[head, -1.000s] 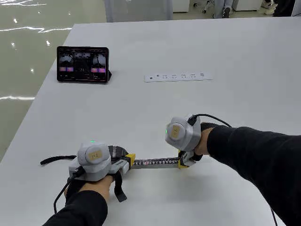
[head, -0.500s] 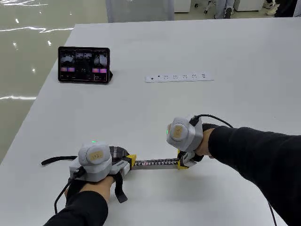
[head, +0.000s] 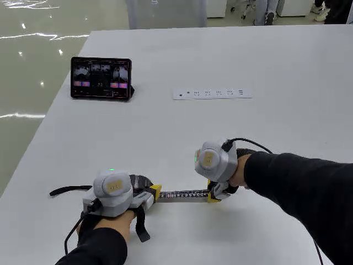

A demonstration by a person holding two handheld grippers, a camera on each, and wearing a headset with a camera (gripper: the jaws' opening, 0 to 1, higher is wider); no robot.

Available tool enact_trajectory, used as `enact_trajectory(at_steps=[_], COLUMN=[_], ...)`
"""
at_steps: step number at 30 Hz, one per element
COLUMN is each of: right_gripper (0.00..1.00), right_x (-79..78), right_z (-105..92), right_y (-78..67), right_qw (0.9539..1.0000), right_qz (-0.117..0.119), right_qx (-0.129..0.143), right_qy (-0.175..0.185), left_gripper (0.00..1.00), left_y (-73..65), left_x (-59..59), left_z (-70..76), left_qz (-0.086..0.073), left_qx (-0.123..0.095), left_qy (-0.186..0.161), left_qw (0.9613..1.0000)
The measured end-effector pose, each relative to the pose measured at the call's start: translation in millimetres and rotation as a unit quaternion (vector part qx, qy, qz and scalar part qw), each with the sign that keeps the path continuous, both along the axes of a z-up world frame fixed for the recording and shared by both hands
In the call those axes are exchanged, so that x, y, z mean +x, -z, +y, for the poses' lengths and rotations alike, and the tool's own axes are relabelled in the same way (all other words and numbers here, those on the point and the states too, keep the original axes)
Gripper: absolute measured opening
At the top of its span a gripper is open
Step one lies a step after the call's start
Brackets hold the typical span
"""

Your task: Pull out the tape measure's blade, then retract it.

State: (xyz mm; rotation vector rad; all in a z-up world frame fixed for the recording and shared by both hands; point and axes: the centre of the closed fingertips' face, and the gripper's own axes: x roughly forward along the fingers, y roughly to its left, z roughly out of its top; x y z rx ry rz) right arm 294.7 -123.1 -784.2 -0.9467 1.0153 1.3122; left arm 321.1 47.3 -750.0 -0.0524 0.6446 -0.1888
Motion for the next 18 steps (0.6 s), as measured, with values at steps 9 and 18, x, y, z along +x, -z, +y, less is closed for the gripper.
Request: enact_trajectory(at_steps=[9, 18], right_gripper=[0.10, 0.10], right_x=[-1.1, -1.4], right_z=[3.5, 6.2], right_y=[-0.7, -0.9], right_qw=[1.0000, 1.0000], right_qz=[-0.003, -0.003], right_qx=[-0.001, -0.004], right_qy=[-0.005, -0.007], left_gripper=[0.64, 0.64], left_y=[0.3, 0.8], left_x=[-0.2, -0.3], left_z=[0.2, 0.1], left_qz=[0.002, 0.002], left_qx=[-0.001, 0.001], left_qy=[0.000, 0.002], left_qw=[1.0000, 1.0000])
